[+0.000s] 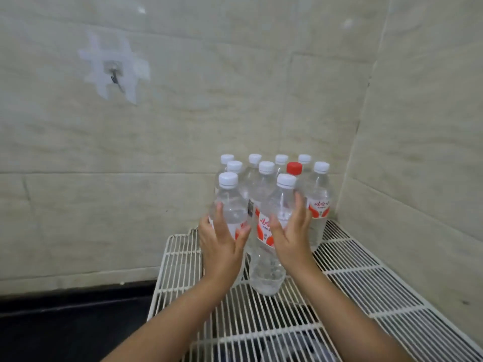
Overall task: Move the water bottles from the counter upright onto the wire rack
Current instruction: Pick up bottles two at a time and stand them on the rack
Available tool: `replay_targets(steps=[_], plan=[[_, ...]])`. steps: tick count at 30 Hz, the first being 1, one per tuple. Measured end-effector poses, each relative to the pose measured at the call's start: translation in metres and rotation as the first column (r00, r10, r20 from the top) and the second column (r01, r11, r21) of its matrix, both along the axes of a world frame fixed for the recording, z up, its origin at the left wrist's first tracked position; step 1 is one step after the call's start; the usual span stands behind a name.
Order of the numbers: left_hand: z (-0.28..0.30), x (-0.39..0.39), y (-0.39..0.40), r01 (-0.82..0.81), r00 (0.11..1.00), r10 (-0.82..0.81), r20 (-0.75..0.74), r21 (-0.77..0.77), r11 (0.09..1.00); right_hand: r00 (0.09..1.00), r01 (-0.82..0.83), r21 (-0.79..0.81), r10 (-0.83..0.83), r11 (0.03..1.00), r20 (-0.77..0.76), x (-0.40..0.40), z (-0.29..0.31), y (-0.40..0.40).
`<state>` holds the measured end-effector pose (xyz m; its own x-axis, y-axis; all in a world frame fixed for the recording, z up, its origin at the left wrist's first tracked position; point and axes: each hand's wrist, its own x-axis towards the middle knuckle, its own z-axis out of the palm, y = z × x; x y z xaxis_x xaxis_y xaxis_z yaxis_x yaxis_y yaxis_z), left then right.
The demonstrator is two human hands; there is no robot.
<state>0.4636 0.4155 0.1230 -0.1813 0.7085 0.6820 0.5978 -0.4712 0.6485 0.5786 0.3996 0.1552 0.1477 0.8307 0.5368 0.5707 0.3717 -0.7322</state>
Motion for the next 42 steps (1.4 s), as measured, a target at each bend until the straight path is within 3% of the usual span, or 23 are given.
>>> replay_targets(steps=[5, 9, 14, 16, 19, 22, 24, 28, 32, 37, 40, 42], plan=[[-0.004, -0.016, -0.010, 0.013, 0.996, -0.019, -0.087, -0.069, 0.998, 0.990, -0.085, -0.032, 0.088, 0.996, 0.110, 0.008, 0.002, -0.013], [0.020, -0.023, -0.018, 0.010, 0.997, -0.023, -0.071, -0.180, 0.984, 0.977, -0.148, -0.029, 0.151, 0.989, 0.148, 0.011, 0.022, -0.012], [0.049, -0.032, -0.016, -0.018, 0.996, 0.000, -0.094, -0.188, 0.982, 0.968, -0.191, -0.007, 0.190, 0.982, 0.162, 0.014, 0.054, -0.004], [0.069, -0.034, -0.009, -0.016, 0.997, 0.001, -0.073, -0.204, 0.979, 0.949, -0.196, -0.049, 0.202, 0.979, 0.241, 0.017, 0.070, -0.002], [0.099, -0.036, 0.002, 0.111, 0.989, -0.132, -0.073, -0.244, 0.964, 0.839, -0.196, -0.158, 0.249, 0.968, 0.485, 0.021, 0.085, 0.000], [0.114, -0.040, 0.009, 0.212, 0.944, -0.279, -0.178, -0.324, 0.922, 0.795, -0.165, -0.204, 0.252, 0.965, 0.552, 0.022, 0.090, 0.000], [0.118, -0.045, 0.009, 0.219, 0.937, -0.292, -0.193, -0.328, 0.919, 0.788, -0.143, -0.198, 0.233, 0.970, 0.570, 0.021, 0.089, 0.000], [0.117, -0.040, 0.002, 0.033, 0.976, -0.077, -0.203, -0.211, 0.977, 0.778, -0.099, -0.174, 0.186, 0.980, 0.600, 0.019, 0.087, 0.000], [0.112, -0.030, -0.003, -0.149, 0.988, 0.132, -0.076, -0.289, 0.946, 0.745, -0.051, -0.139, 0.131, 0.989, 0.654, 0.014, 0.088, 0.000], [0.115, -0.038, -0.009, -0.137, 0.951, 0.035, -0.307, -0.318, 0.938, 0.708, -0.004, -0.168, 0.122, 0.986, 0.695, 0.012, 0.097, 0.000], [0.121, -0.040, -0.016, -0.224, 0.879, 0.049, -0.473, -0.321, 0.920, 0.720, -0.023, -0.167, 0.132, 0.986, 0.681, 0.010, 0.105, -0.001], [0.125, -0.041, -0.020, -0.220, 0.871, 0.037, -0.490, -0.322, 0.921, 0.729, -0.035, -0.169, 0.141, 0.985, 0.670, 0.013, 0.109, 0.000]])
